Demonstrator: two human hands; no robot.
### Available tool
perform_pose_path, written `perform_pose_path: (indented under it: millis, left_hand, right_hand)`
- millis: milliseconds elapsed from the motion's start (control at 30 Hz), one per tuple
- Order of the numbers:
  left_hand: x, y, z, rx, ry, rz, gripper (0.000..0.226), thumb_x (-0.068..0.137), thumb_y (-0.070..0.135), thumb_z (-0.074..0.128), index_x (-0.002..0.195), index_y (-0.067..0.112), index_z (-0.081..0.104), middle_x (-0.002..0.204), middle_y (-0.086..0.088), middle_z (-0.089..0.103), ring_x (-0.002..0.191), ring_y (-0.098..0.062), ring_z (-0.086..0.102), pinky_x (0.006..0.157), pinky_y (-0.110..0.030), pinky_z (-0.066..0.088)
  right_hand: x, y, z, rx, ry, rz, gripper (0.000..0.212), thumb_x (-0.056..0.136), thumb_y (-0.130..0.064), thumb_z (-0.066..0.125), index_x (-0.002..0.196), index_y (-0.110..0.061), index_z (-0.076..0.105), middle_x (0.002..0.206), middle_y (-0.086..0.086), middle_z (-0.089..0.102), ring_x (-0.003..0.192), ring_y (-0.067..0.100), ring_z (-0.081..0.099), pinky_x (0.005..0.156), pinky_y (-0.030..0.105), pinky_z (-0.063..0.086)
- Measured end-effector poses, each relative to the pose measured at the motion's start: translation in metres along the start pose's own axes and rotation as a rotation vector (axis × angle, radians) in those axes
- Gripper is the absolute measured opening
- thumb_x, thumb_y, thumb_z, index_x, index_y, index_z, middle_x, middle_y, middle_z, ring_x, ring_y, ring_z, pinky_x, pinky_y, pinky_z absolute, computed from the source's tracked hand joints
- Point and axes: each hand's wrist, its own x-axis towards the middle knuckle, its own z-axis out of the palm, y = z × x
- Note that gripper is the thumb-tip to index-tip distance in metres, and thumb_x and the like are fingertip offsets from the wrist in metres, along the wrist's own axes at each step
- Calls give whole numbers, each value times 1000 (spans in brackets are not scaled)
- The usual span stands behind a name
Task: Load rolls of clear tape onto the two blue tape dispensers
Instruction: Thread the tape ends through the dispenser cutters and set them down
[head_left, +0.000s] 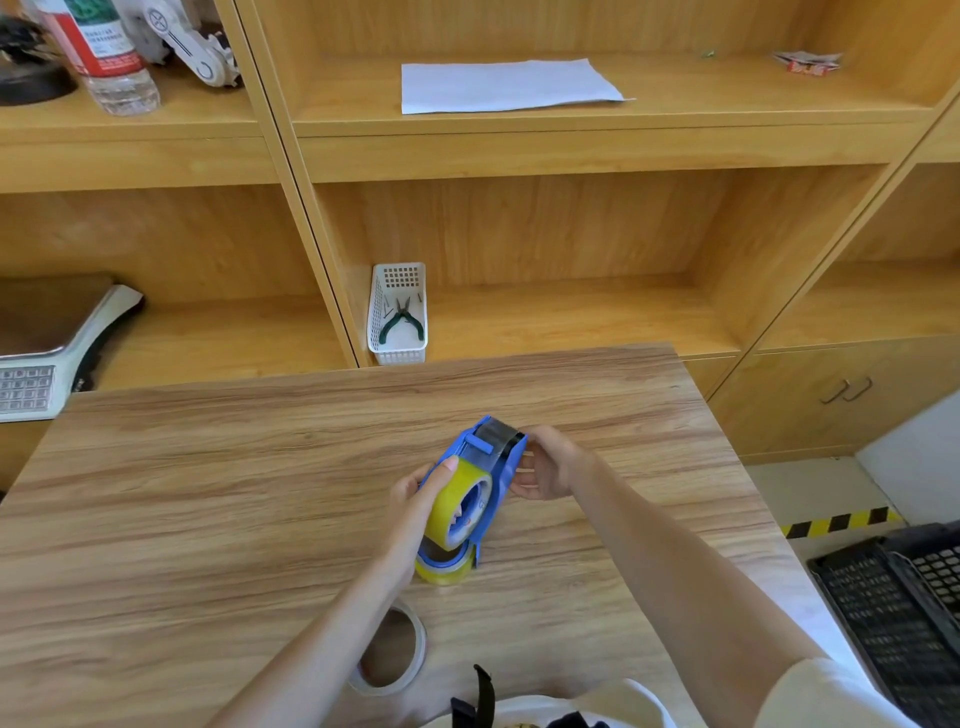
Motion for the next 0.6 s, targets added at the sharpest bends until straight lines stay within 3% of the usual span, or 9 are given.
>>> perform_pose_path:
  millis: [200,333,500,600]
  left_hand:
    - [7,-4,1,-33,20,-59,29,83,36,73,80,7,68,69,-8,67,61,-18,62,59,-26,50]
    - [11,-5,0,-70,7,-90,41,85,37,70,93,-3,68,80,-17,68,71,-25,62,64,-28,51]
    - [13,-3,7,-153,22,-165,34,83,34,71,95,2,68,78,-15,68,71,-24,62,71,-33,51]
    - [17,-3,9,-225,27,-222,48,81,34,75,111,-2,67,99,-21,71,87,-29,65,88,-43,52]
  right_hand:
    - [2,4,0,144,-27,-53,22,94,-15,46,77,-12,60,78,5,66,81,24,61,74,36,51]
    - [5,5,-2,178,-43,-83,20,95,-16,46,83,-12,62,74,4,69,80,25,63,74,37,52]
    - [8,8,-3,226,-62,-127,15,93,-15,51,97,-11,64,91,4,67,84,23,64,76,35,52]
    - [11,12,-5,217,-59,-191,15,94,-15,53,102,-10,65,101,3,67,88,21,65,75,33,53]
